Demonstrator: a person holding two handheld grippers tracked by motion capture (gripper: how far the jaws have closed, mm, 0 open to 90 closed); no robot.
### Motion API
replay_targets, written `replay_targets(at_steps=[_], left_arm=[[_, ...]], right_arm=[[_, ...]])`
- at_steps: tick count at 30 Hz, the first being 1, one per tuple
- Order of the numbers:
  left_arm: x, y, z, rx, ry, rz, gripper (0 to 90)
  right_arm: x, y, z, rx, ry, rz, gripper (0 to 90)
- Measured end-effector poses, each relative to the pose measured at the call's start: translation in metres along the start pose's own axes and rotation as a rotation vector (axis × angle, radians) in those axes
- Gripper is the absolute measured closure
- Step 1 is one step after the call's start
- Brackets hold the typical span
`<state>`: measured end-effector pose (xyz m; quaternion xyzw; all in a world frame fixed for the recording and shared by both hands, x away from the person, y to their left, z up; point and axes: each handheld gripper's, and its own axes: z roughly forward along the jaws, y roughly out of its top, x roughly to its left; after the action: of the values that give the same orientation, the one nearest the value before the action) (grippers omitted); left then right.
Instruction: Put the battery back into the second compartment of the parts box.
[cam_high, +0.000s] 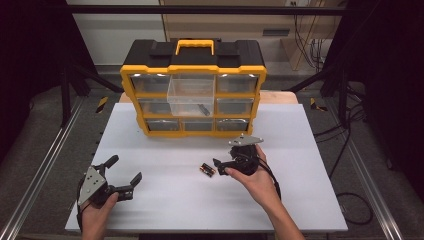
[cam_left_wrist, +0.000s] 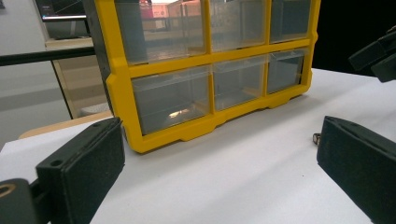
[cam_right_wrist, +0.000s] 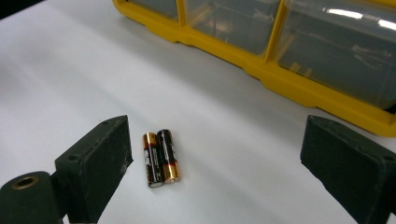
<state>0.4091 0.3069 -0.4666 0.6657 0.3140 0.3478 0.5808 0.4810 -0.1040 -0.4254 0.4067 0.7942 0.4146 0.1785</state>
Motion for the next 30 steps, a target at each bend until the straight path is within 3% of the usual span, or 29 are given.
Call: replay_targets(at_steps=[13, 23, 30], left_arm=[[-0.001, 0.001, -0.001, -0.002, 0.001, 0.002, 0.6], [-0.001, 0.001, -0.001, -0.002, 0.0, 0.001, 0.6], [-0.002, 0.001, -0.001, 0.0, -0.004, 0.005, 0.6]], right_arm=[[-0.001, -0.004, 0.013, 0.044, -0.003, 0.002, 12.3], [0.001, -0.006, 0.018, 0.058, 0.024, 0.008, 18.1], [0.003, -0.009, 0.024, 0.046, 0.051, 0.052, 21.1]])
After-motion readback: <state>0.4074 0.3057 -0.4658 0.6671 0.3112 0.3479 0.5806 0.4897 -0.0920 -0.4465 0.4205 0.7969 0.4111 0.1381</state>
